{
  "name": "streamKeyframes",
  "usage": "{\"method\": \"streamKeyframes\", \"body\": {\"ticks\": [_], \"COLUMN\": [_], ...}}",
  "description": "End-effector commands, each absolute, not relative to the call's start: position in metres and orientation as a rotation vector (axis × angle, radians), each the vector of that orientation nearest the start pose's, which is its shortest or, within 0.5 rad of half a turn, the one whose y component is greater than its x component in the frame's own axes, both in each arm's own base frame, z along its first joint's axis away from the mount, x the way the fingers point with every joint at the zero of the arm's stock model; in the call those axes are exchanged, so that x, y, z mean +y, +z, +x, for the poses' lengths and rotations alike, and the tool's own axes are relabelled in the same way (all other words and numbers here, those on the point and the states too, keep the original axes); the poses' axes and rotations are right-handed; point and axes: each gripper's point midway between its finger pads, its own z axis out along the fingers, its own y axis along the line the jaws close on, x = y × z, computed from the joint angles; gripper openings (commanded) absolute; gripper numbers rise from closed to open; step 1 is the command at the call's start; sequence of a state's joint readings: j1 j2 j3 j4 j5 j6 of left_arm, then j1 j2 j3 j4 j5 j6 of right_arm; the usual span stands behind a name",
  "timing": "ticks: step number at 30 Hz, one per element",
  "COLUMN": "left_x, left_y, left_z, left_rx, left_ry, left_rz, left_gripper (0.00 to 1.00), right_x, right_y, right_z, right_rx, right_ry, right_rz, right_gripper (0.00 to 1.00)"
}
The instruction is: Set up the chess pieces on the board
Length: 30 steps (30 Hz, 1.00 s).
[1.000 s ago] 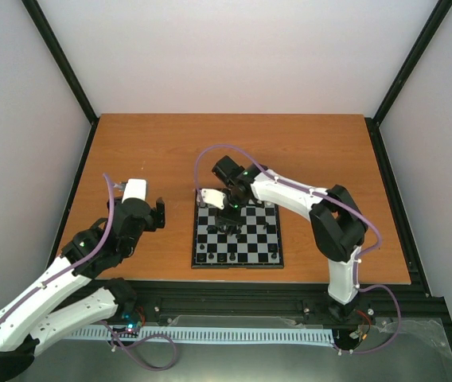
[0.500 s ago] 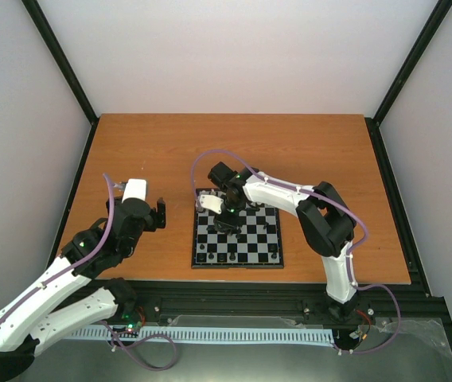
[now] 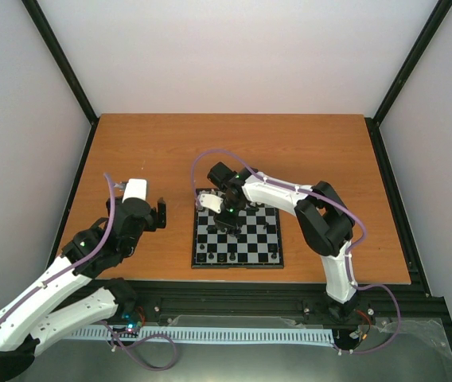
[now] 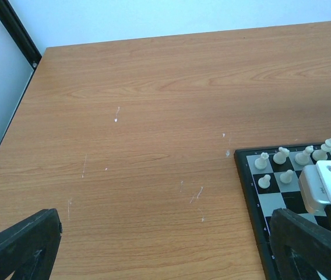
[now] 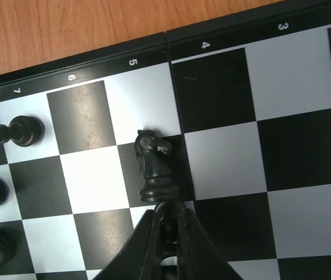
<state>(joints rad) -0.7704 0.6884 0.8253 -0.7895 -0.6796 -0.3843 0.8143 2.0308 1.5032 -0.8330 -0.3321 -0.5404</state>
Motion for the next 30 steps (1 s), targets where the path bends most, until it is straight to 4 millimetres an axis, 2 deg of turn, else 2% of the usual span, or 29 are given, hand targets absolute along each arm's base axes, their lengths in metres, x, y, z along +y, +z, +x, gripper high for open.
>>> {"method": "streamKeyframes", "body": {"ticks": [1, 7, 15, 23, 30], "left_x": [-0.071, -0.071, -0.071, -0.070, -0.071], "left_y": [0.255, 0.255, 0.254, 0.255, 0.254], "left_z": [0.232, 0.232, 0.232, 0.232, 0.232], "left_rx": [2.051, 2.051, 2.053, 2.052, 2.055], "left_ry": [0.056, 0.056, 0.060, 0.061, 0.063], "left_rz": [0.039, 0.038, 0.038, 0.034, 0.035], "left_gripper": [1.00, 1.00, 1.00, 1.00, 1.00], "right_x": [0.357, 0.358, 0.357, 0.364, 0.365], "right_y": [0.056, 0.072, 0.088, 0.076, 0.059], "right_z": [0.262, 0.259, 0.244, 0.207, 0.190], "right_rx": [2.232, 2.189, 2.157, 2.095, 2.072], "right_ry": [0.487, 0.513, 0.591, 0.627, 0.544], "right_rz": [-1.842, -1.833, -1.825, -1.981, -2.098], "right_gripper": [0.04, 0.03, 0.03, 0.03, 0.03]}}
